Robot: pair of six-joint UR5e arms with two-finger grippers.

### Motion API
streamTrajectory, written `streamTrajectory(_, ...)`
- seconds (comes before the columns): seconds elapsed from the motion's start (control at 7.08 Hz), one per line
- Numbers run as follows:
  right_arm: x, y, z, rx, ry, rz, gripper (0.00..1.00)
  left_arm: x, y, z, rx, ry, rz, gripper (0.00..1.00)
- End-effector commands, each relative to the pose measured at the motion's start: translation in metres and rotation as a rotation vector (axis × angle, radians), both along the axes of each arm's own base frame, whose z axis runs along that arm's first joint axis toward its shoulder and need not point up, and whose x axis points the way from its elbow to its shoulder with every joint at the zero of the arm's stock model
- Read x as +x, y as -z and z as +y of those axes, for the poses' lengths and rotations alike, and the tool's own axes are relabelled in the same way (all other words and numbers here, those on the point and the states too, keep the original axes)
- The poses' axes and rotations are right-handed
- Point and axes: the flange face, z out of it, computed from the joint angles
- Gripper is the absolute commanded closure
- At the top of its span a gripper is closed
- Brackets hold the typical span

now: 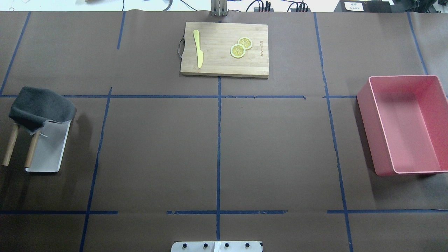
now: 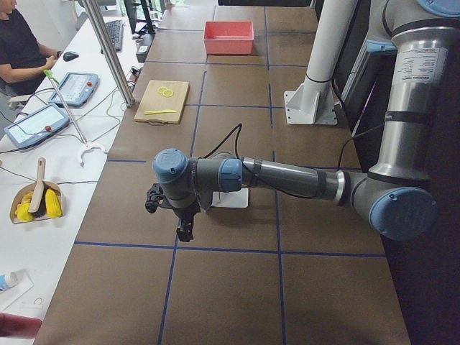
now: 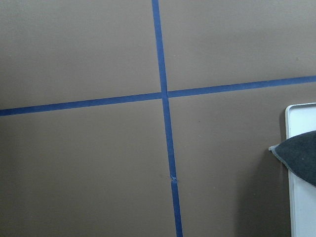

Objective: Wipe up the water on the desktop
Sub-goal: 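Move the left gripper down to the grey cloth on the white stand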

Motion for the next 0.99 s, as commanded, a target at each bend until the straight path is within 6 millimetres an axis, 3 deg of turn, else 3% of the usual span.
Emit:
streamTrajectory(0.0,0.0,-0.001,-0.001,0.0,0.0,-0.002,0.0,0.004,-0.003,0.014,0.084,-0.061,-0.007,0.0)
streamTrajectory(0.56,-0.001,0.0,-0.001,0.004,0.002,-0.006,0.0,0.005,-0.006,0.018,0.087,-0.061,-0.004,0.0)
streamTrajectory(0.71,-0.003,0.001,-0.002,0.003,0.003,-0.008,0.0,0.005,-0.009,0.025,0.085,-0.063,0.017,0.0)
streamTrajectory(0.85,-0.003,0.001,-0.002,0.001,0.001,-0.015,0.0,0.009,-0.024,0.05,0.053,-0.064,0.058,0.0)
